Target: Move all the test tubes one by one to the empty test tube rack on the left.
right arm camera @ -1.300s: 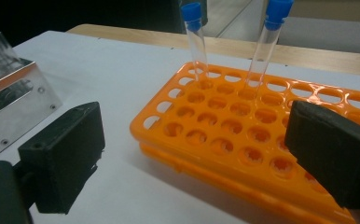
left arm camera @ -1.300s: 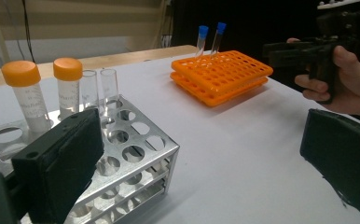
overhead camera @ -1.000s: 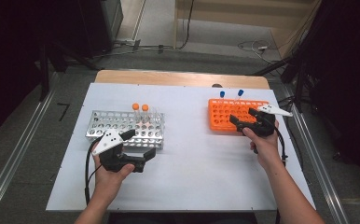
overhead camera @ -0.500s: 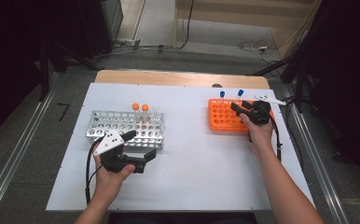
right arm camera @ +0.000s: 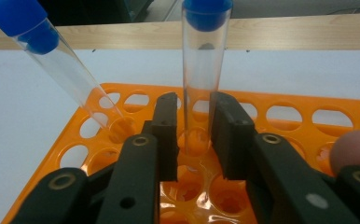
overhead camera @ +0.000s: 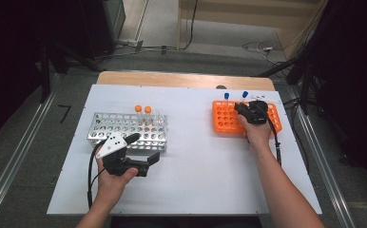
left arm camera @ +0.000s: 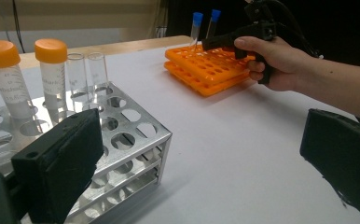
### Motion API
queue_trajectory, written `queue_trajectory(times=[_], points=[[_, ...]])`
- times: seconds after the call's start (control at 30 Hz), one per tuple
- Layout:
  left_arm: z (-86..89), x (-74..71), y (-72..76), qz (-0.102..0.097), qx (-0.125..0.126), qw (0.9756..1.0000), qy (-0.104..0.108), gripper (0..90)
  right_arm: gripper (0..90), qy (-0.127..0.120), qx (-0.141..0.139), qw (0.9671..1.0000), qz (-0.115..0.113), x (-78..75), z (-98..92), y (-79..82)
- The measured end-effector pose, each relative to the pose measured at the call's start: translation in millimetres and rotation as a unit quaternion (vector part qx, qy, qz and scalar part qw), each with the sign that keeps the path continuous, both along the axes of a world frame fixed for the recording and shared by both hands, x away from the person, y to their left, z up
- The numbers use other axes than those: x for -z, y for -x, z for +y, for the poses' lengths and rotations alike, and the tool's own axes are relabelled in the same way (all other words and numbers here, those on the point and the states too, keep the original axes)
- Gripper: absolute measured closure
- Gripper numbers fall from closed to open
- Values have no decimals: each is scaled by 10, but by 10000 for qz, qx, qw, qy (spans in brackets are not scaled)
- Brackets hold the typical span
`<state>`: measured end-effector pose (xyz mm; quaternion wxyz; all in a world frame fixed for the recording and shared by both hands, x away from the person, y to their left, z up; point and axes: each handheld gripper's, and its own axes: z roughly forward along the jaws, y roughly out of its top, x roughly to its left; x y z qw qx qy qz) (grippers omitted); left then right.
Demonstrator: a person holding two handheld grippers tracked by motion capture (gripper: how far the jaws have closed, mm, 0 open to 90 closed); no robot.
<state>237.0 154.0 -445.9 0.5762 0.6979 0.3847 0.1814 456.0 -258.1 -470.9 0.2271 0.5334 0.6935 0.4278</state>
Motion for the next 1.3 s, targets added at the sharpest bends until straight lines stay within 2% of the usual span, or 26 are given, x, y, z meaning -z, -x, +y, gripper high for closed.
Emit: queue_trajectory(times=[0.07,0.2,0.37,0.5,0.7,0.9,1.13,1.2,1.3], points=[[-5,-3,2,-23,-4,10000,-2,0,745,95,-12,9999,-59,1,10,4],[-11,-10,3,-45,11,10000,-3,0,747,87,-110,9996,-253,-31,-7,41],[-45,-3,-11,-31,50,10000,9,0,748,34,-139,9986,-500,-150,-72,138],[-92,-6,-22,-38,104,9999,-20,0,748,-23,-287,9977,-609,-229,-124,248],[-158,-16,-28,-69,188,9998,-38,1,748,21,-708,9945,-767,-289,-98,506],[-206,-20,-33,-69,228,9997,-26,1,749,41,-986,9920,-788,-295,-62,726],[-261,-25,-43,-73,303,9995,-22,2,750,96,-1152,9900,-804,-243,-78,924],[-275,-29,-43,-78,314,9995,-33,2,750,21,-1216,9893,-804,-226,-87,977],[-310,-32,-47,-89,350,9993,-26,2,750,37,-1310,9879,-835,-210,-79,1067]])
